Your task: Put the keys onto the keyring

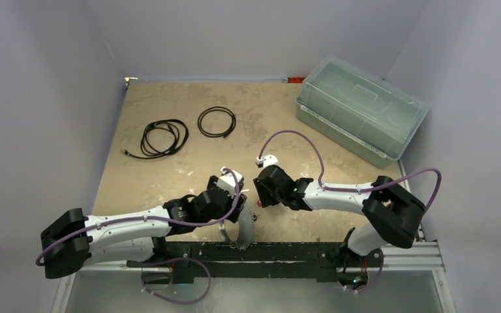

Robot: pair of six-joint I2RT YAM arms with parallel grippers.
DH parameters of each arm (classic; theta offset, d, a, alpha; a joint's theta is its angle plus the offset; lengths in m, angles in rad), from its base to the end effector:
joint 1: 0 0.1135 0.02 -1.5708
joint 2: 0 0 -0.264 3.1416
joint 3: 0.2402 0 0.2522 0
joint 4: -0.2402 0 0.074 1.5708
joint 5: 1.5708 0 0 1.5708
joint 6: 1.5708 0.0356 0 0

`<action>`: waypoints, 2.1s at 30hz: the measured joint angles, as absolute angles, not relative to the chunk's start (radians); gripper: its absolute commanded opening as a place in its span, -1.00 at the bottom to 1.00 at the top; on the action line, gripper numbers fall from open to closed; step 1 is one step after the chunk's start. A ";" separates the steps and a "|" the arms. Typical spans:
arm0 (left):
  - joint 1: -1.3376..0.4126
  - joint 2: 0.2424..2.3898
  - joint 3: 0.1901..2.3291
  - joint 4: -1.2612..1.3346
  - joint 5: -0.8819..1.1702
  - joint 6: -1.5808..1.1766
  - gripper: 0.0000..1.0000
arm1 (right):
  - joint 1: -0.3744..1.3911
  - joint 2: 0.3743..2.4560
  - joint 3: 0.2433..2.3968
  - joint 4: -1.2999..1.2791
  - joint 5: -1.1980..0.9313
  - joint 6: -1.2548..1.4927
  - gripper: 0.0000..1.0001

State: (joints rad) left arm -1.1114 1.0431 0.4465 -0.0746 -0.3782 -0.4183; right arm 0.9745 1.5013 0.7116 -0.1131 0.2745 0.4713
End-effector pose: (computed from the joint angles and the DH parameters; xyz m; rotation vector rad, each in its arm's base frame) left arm 0.1037 -0.1800 0.1870 0.5590 2.1495 -0.4340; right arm 0.1674 0.2294 0.1602 -0.4960 2.4010 0.3085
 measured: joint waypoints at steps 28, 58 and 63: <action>-1.113 0.769 0.421 -0.095 -0.584 -0.314 0.35 | 1.053 1.519 0.716 -0.027 -0.070 0.358 -0.83; -1.113 0.599 0.807 -0.390 0.014 0.326 0.48 | 1.024 1.133 0.836 -0.078 -0.257 0.181 -1.00; -1.113 0.582 0.812 -0.437 0.122 0.465 0.22 | 1.024 1.040 0.842 -0.105 -0.310 0.130 -1.00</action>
